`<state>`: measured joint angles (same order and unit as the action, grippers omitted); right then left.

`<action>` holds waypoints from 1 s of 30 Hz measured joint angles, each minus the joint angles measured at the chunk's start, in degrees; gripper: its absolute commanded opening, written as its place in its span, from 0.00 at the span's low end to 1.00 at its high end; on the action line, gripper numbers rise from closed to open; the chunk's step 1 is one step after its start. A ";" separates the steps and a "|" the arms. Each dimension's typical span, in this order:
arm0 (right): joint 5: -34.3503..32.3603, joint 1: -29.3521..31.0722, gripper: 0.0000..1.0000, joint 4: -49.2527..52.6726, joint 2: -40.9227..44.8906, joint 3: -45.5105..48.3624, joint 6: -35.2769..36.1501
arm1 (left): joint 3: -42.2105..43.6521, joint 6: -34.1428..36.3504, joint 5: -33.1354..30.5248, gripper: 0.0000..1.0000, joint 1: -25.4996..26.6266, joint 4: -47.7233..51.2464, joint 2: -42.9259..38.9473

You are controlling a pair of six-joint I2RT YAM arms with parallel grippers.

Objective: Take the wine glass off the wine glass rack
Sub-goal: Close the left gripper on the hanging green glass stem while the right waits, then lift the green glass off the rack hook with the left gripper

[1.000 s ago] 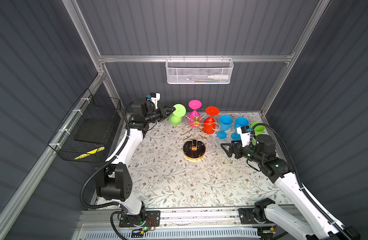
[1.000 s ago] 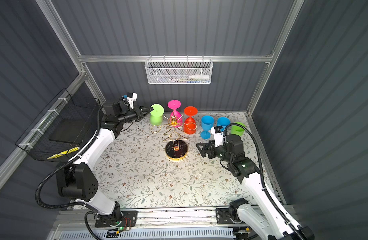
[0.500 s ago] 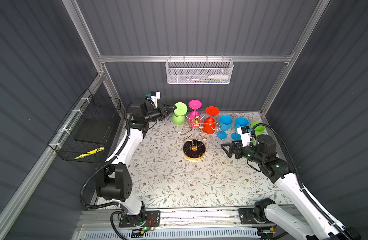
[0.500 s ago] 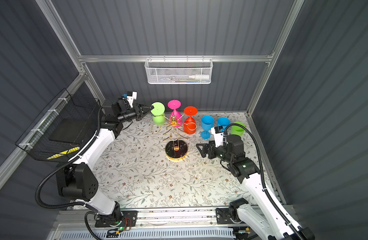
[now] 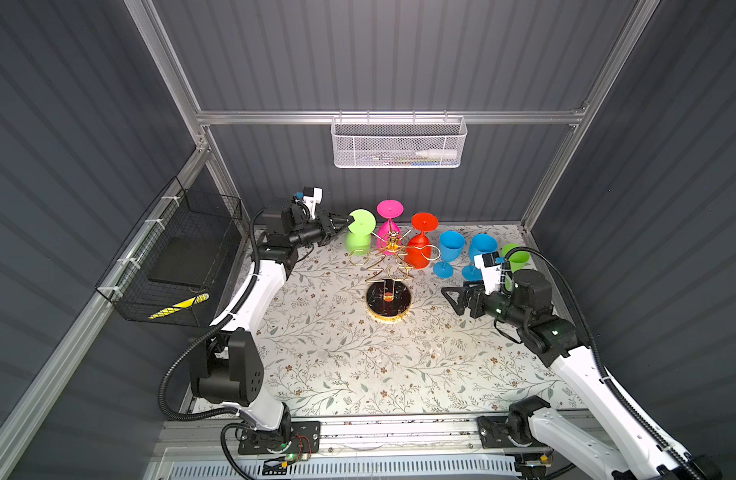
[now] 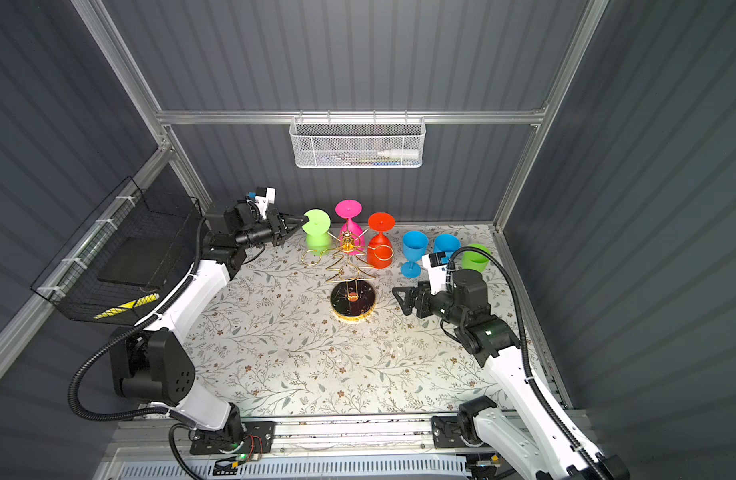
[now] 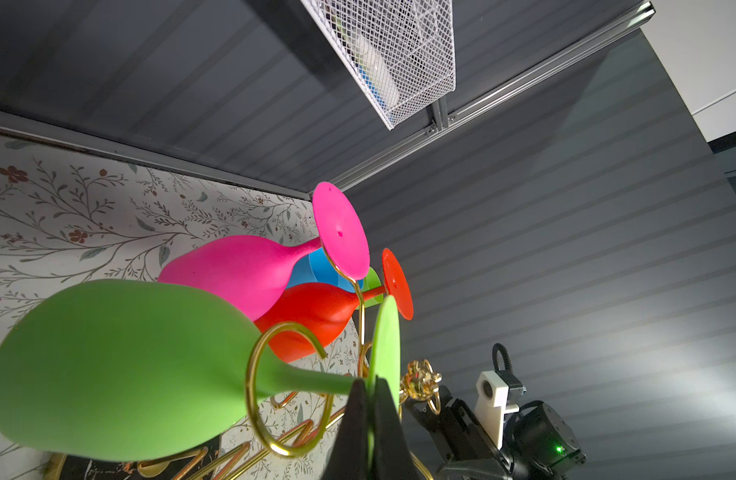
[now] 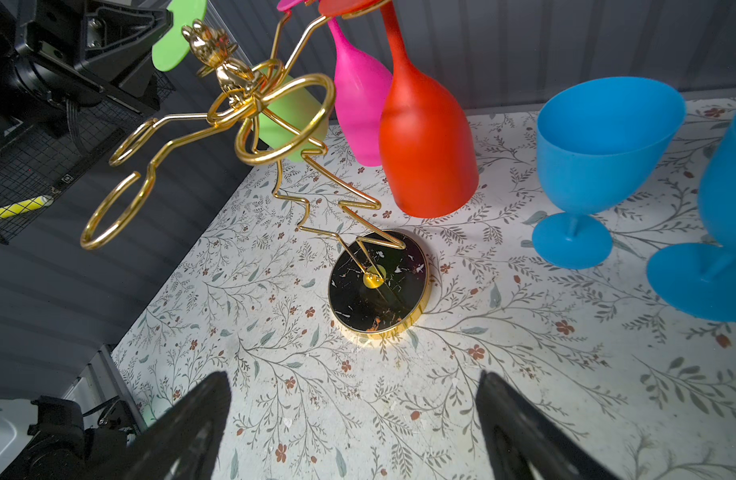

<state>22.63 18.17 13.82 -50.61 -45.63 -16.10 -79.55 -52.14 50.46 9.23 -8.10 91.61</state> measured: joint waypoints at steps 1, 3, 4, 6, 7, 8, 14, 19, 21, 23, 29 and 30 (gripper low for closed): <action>0.00 0.00 0.95 -0.02 0.00 0.00 0.00 | 0.02 0.00 0.00 0.00 0.22 0.11 0.00; 0.00 0.00 0.95 0.00 0.00 0.00 -0.02 | 0.02 0.02 0.00 0.00 0.63 0.33 0.00; 0.00 0.00 0.95 0.00 0.00 0.00 0.00 | 0.02 0.02 0.00 0.00 0.92 0.33 0.00; 0.00 0.00 0.95 0.00 0.00 0.00 0.00 | 0.02 0.02 -0.04 0.00 1.33 0.33 0.00; 0.00 0.00 0.95 0.00 0.00 0.00 0.00 | 0.02 0.02 -0.07 0.00 1.53 0.31 0.00; -0.02 0.00 0.95 0.00 0.00 0.00 0.00 | 0.02 0.02 -0.13 0.00 1.70 0.31 0.00; -0.11 0.00 0.96 0.00 0.00 0.00 0.00 | -0.61 0.02 -0.26 0.00 3.21 0.39 0.26; -0.15 0.00 0.96 0.02 0.00 0.00 0.00 | -2.49 0.02 -0.28 0.00 3.82 0.37 1.14; -0.15 0.00 0.96 0.07 0.04 0.00 0.00 | -3.04 0.04 -0.35 0.00 3.87 0.37 1.51; -0.15 0.00 0.96 0.24 0.15 0.00 0.00 | -3.69 0.24 -0.72 0.00 3.87 0.46 1.99; -0.17 0.00 0.97 0.98 0.35 0.00 0.00 | -5.44 0.96 -2.69 0.00 3.85 0.63 3.80; -0.17 0.00 0.97 1.07 0.39 0.00 0.00 | -5.55 1.11 -3.13 0.00 3.78 0.79 3.91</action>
<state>22.46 18.17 14.90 -50.22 -45.63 -16.10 -85.10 -51.03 47.33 13.02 -7.31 95.53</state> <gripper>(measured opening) 0.969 0.062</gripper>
